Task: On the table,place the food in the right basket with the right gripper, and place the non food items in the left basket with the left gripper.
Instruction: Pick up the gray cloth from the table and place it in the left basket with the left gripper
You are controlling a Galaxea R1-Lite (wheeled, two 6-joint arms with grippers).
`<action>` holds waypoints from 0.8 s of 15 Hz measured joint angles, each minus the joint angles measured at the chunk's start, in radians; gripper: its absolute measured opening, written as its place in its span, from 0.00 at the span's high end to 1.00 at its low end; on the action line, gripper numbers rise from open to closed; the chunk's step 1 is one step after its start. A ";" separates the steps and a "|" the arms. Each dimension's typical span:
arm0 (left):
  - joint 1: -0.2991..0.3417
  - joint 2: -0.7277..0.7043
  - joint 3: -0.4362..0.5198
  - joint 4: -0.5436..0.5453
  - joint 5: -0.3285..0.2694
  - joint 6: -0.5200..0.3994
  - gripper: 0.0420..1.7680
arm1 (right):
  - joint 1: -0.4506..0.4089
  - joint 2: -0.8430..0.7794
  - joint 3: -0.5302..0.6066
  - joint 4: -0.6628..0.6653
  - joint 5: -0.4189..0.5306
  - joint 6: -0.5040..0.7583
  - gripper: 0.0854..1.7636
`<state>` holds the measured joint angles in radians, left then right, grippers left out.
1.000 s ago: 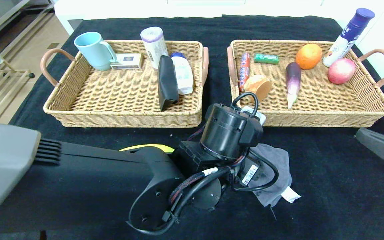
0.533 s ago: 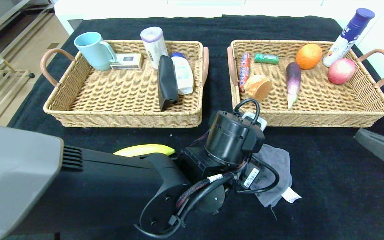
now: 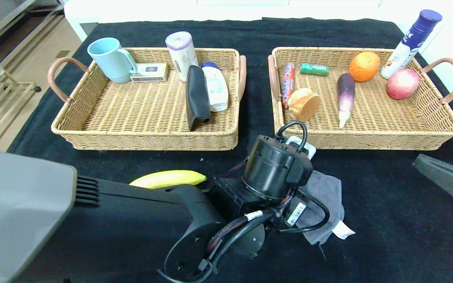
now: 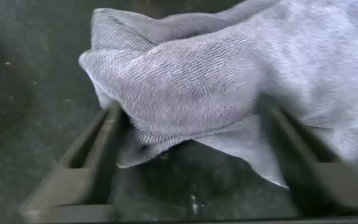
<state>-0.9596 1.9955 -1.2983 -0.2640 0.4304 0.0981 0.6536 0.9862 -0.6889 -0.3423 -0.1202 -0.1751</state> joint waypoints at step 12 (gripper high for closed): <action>-0.004 0.000 0.008 -0.001 0.000 0.000 0.90 | 0.001 0.003 0.002 0.001 0.000 -0.002 0.03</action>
<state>-0.9636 1.9955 -1.2902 -0.2649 0.4309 0.0977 0.6543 0.9889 -0.6870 -0.3411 -0.1202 -0.1774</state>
